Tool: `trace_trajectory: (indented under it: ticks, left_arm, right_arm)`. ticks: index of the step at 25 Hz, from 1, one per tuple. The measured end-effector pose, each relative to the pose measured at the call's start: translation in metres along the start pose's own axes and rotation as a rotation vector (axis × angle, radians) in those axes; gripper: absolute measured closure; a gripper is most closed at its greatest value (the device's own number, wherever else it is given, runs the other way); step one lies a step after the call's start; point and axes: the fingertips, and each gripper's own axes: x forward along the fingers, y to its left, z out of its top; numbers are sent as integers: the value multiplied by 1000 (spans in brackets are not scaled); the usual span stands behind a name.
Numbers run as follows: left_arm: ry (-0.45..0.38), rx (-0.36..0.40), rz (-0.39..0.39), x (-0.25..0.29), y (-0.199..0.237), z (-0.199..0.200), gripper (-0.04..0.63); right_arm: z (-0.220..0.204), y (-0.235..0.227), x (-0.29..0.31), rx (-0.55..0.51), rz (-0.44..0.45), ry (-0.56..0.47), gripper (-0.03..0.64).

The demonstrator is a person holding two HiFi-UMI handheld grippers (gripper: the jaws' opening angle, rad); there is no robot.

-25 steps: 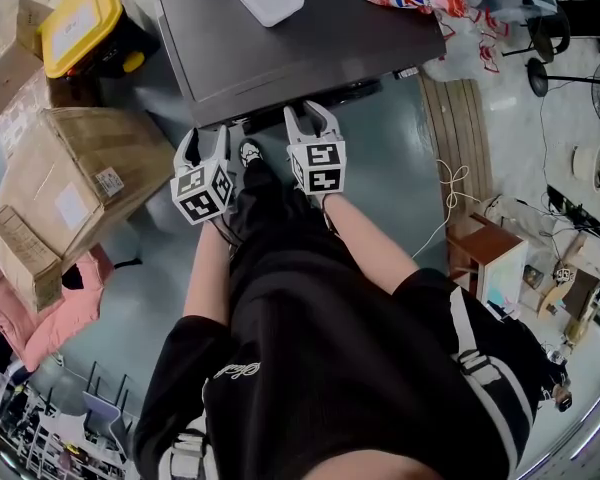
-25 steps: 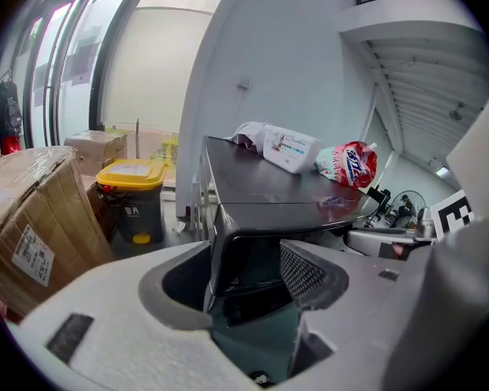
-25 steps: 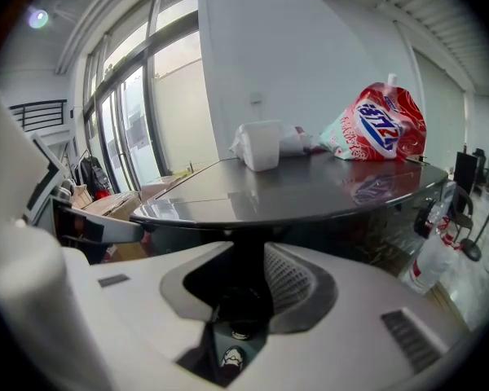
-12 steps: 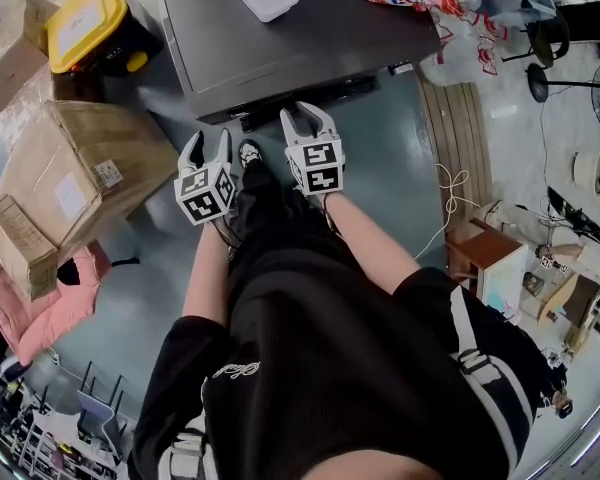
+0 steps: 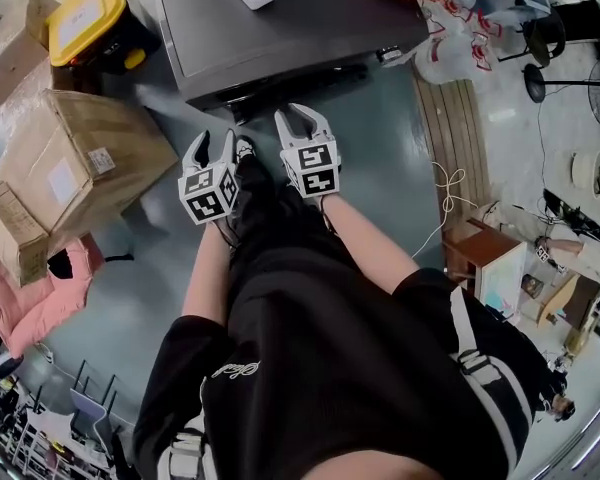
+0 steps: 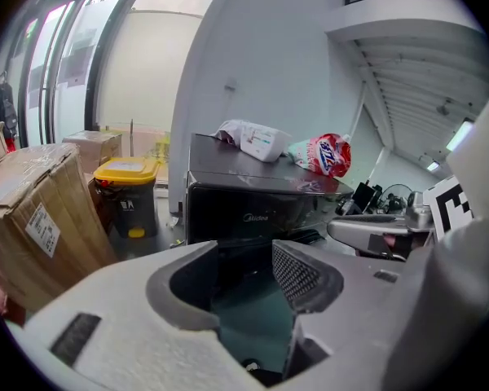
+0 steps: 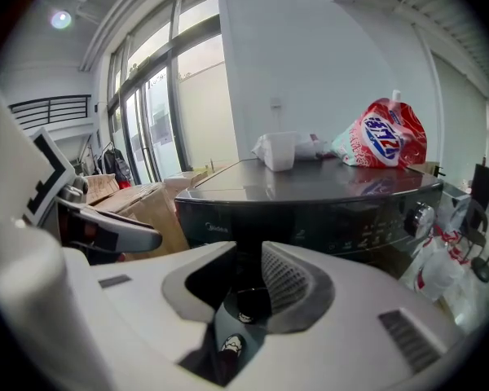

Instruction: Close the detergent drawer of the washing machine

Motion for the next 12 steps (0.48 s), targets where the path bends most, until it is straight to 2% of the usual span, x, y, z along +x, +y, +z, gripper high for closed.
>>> trace_trajectory:
  ticks: [12]
  left_arm:
    - [19, 17, -16, -43, -35, -40, 393]
  right_arm:
    - [-29, 23, -47, 2, 40, -10, 523]
